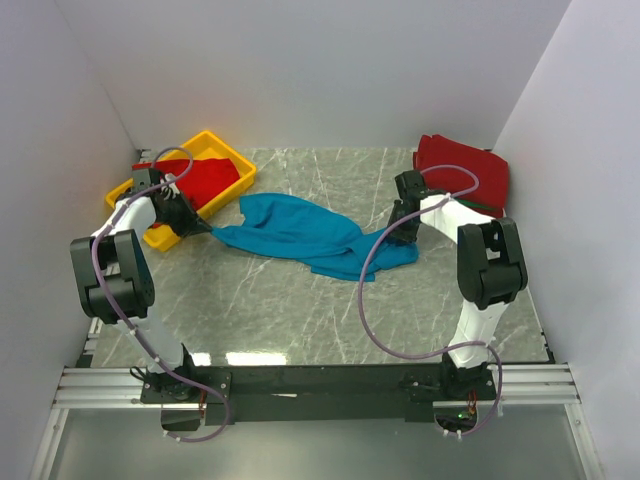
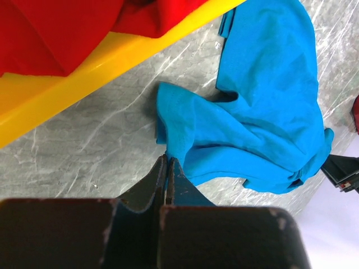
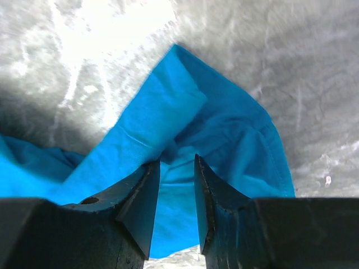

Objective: Fold and stack the t-shirts
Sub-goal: Flatten the tshirt out

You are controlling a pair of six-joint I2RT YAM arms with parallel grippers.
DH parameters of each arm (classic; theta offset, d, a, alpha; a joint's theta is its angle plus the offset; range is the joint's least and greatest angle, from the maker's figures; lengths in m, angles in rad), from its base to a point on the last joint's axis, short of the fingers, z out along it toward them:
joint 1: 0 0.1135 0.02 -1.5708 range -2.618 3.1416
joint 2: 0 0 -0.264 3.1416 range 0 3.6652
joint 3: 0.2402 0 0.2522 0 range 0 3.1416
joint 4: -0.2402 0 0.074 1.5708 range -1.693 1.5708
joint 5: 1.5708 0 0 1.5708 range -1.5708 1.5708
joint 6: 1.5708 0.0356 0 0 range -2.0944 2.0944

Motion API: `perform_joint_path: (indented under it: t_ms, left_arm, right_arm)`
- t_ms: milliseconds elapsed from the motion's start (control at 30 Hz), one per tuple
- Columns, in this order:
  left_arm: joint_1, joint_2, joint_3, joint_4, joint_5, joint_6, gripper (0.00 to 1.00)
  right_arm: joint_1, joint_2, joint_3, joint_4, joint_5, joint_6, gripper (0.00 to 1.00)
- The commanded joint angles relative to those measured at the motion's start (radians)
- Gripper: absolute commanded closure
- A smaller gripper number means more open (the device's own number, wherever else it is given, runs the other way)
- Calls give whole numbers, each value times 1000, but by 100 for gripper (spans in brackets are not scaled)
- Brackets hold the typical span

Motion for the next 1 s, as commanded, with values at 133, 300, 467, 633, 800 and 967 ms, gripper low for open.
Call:
perform_joint_path:
  t_ms: [133, 300, 467, 633, 800, 967]
  left_arm:
    - [-3, -18, 16, 3, -11, 26, 100]
    - [-4, -13, 25, 0, -5, 26, 100]
    - [-3, -7, 33, 0, -2, 25, 100]
    - [-4, -7, 32, 0, 0, 25, 100]
    - [-3, -7, 29, 3, 1, 25, 100]
    - [-3, -15, 35, -3, -5, 26, 100]
  right_arm:
    - [-4, 13, 84, 25, -10, -41, 62]
    - [-4, 61, 108, 8, -10, -59, 62]
    - [-7, 73, 95, 12, -38, -59, 64]
    - [-7, 50, 75, 25, -38, -56, 76]
    - [-7, 21, 101, 4, -25, -65, 89]
    - [-7, -29, 136, -48, 10, -87, 100]
